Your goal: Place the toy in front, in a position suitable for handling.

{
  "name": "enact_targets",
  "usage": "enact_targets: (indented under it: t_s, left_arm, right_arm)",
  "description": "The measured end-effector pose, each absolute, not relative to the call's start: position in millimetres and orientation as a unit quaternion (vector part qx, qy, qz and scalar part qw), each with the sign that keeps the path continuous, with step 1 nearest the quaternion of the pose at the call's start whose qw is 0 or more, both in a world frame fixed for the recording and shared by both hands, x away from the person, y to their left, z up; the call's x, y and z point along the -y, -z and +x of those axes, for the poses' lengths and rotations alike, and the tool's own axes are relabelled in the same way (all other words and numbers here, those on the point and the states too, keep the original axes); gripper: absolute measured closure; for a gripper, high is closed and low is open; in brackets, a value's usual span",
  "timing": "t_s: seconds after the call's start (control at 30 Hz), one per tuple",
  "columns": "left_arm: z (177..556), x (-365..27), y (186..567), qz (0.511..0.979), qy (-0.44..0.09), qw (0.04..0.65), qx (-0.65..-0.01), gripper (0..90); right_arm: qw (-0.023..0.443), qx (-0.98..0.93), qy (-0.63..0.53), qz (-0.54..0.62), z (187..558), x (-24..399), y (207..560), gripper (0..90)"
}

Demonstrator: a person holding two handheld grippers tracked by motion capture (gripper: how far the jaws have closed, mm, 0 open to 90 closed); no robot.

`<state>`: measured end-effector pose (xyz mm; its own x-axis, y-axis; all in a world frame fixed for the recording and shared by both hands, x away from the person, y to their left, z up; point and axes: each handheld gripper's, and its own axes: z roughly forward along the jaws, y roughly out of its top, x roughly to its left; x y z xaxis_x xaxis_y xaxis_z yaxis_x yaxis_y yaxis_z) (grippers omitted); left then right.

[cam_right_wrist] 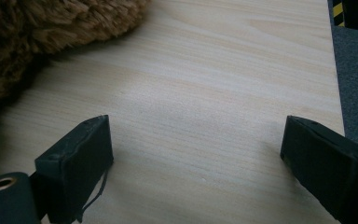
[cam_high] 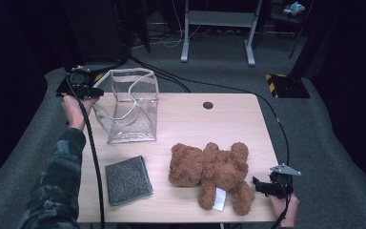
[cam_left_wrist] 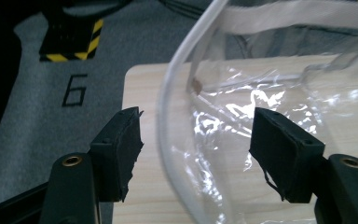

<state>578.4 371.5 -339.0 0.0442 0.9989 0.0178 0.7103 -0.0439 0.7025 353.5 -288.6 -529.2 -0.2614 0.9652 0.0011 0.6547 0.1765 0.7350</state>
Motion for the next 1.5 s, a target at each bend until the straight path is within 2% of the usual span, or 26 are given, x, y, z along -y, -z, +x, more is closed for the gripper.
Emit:
enact_targets:
  t_s: [0.07,0.13,0.33,0.37,0.63,1.0,1.5]
  left_arm:
    - [583,-378,347,0.671,-0.247,0.27,-0.645,38.3]
    - [586,-382,353,0.666,-0.227,0.283,-0.651,47.2]
    - [587,-382,356,0.652,-0.237,0.291,-0.659,83.7]
    - [586,-382,356,0.649,-0.243,0.291,-0.659,86.7]
    - [586,-385,359,0.62,-0.264,0.299,-0.676,87.1]
    - [586,-400,358,0.605,-0.282,0.289,-0.686,87.1]
    - [585,-416,358,0.606,-0.304,0.266,-0.685,87.1]
  right_arm:
    - [0.244,-0.728,-0.319,0.556,354,289,529,8.4]
    - [0.244,-0.728,-0.319,0.556,353,289,529,8.4]
    - [0.244,-0.727,-0.319,0.556,353,289,529,8.4]
    - [0.243,-0.727,-0.319,0.557,353,289,529,8.4]
    - [0.243,-0.727,-0.319,0.557,353,289,529,8.4]
    - [0.243,-0.727,-0.319,0.557,353,289,529,8.4]
    - [0.243,-0.727,-0.319,0.557,353,289,529,8.4]
